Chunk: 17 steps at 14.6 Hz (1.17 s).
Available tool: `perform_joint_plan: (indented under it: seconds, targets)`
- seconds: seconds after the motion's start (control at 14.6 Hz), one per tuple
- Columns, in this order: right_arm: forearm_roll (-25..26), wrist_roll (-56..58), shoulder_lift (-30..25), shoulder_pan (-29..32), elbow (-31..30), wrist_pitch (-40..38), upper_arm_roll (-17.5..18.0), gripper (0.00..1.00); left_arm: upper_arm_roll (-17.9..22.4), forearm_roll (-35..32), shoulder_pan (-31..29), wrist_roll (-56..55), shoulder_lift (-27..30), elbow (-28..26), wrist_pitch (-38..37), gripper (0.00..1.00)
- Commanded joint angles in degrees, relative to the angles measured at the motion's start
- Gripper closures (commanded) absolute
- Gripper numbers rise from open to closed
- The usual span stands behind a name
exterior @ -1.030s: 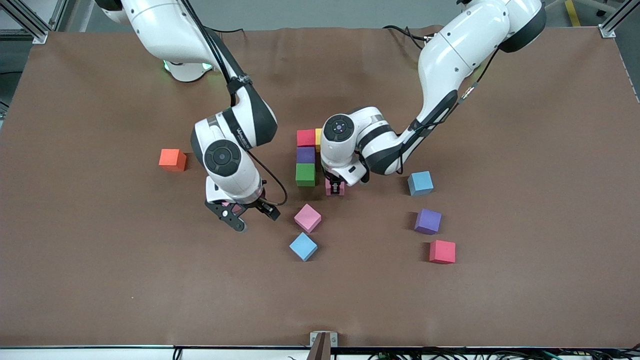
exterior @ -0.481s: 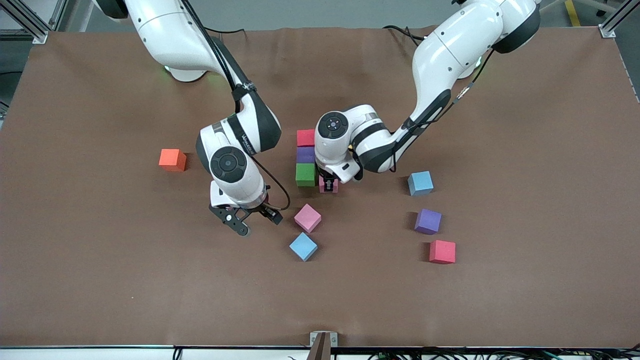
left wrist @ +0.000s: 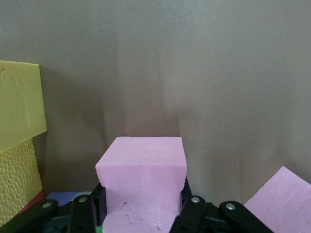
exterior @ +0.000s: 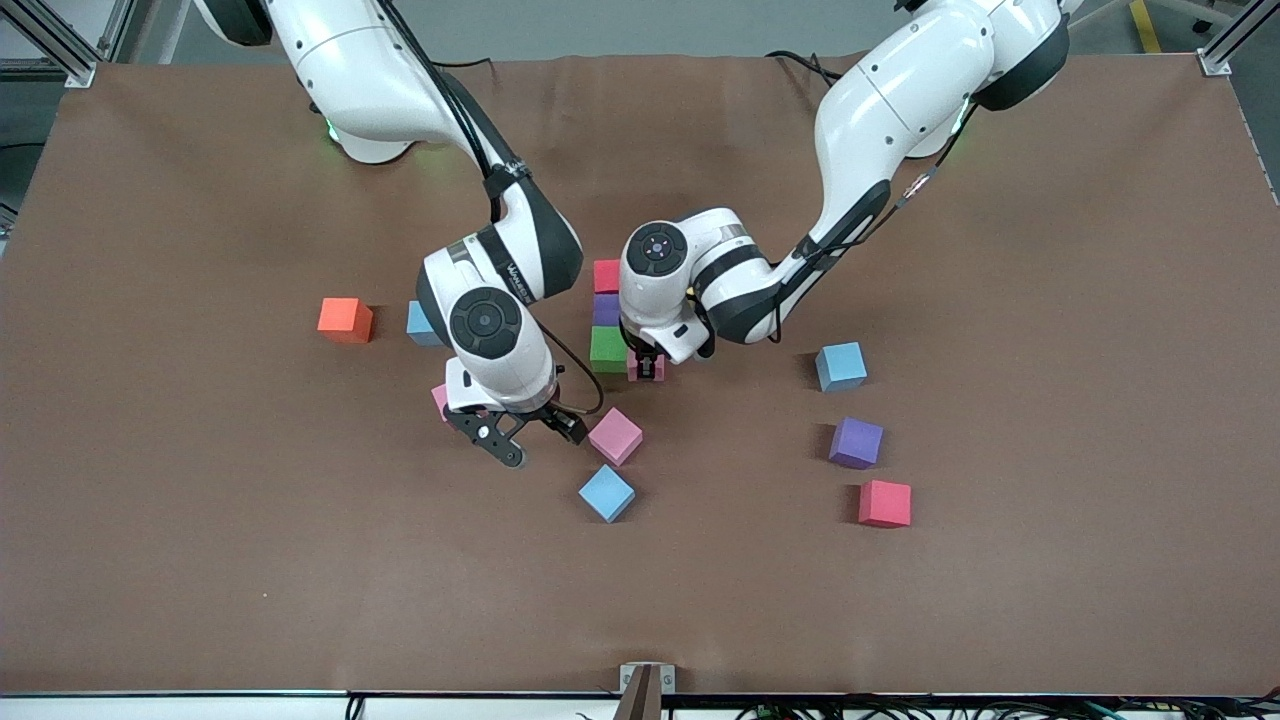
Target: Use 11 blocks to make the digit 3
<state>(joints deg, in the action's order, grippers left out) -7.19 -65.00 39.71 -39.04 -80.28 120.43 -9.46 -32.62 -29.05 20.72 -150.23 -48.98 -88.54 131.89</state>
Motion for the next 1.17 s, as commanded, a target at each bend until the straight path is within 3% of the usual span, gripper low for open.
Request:
perform_joint_plan:
  seconds: [0.0, 0.07, 0.14, 0.62, 1.1]
  targets:
    - [-0.7, -2.7, 1.4, 0.1, 1.9, -0.2, 1.2, 0.00, 0.7, 0.4, 1.1, 0.0, -1.7, 1.7, 0.7, 0.38]
    - [-0.7, -3.9, 2.0, 0.1, 2.6, -0.2, 1.8, 0.00, 0.7, 0.3, 1.0, 0.2, -1.6, 1.7, 0.7, 0.14]
    - [-0.7, -5.3, 2.6, -0.2, 3.2, -0.2, 2.0, 0.00, 0.8, 0.4, 0.8, -0.1, -1.3, 1.6, 0.6, 0.00]
    - [-0.6, -13.0, 12.6, -3.1, 13.8, 1.0, 2.0, 0.00, 0.1, 0.7, -2.1, 0.3, 3.4, -1.8, -2.7, 0.00]
    - [-0.4, -13.1, 14.2, -3.4, 14.7, 2.1, 1.9, 0.02, -6.2, 0.7, -12.1, 4.7, 9.8, -9.9, -2.7, 0.00]
